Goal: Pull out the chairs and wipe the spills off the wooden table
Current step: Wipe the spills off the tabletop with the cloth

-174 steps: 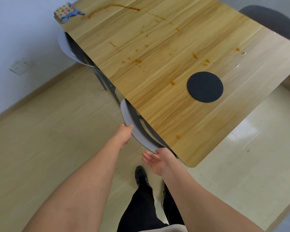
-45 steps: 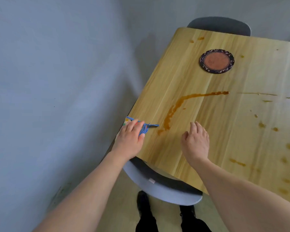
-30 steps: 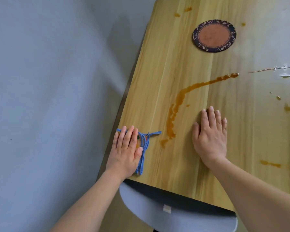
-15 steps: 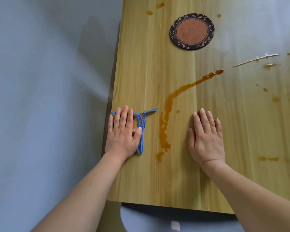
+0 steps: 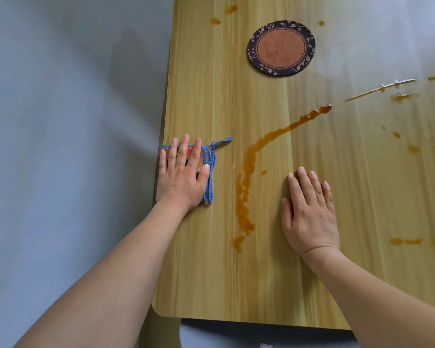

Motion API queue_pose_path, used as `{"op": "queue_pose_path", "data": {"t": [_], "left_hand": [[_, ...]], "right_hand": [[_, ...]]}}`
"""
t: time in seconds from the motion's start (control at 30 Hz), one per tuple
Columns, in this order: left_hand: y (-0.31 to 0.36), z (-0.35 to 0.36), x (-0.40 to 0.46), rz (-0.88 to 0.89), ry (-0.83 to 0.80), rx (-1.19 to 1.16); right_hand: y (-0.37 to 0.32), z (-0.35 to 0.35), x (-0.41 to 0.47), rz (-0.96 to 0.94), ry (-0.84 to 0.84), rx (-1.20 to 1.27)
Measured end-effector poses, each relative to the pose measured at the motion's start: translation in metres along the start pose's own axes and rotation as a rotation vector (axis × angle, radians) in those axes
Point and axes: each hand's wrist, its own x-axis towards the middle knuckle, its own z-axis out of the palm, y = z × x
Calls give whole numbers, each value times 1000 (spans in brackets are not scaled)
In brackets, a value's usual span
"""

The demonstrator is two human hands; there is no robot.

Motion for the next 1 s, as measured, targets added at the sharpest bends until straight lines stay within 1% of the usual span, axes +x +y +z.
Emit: {"op": "queue_pose_path", "data": {"t": [0.3, 0.5, 0.73, 0.83, 1.0], "left_hand": [[0, 0, 8, 5, 24, 9], [-1, -2, 6, 13, 1, -10], [-1, -1, 7, 13, -3, -4], [1, -3, 6, -1, -19, 5], [4, -13, 5, 0, -71, -16]], "right_hand": [[0, 2, 1, -4, 36, 20], [0, 1, 0, -5, 19, 17], [-1, -2, 1, 7, 38, 34], [-1, -4, 2, 14, -1, 23], [-6, -29, 18, 31, -157, -28]]}}
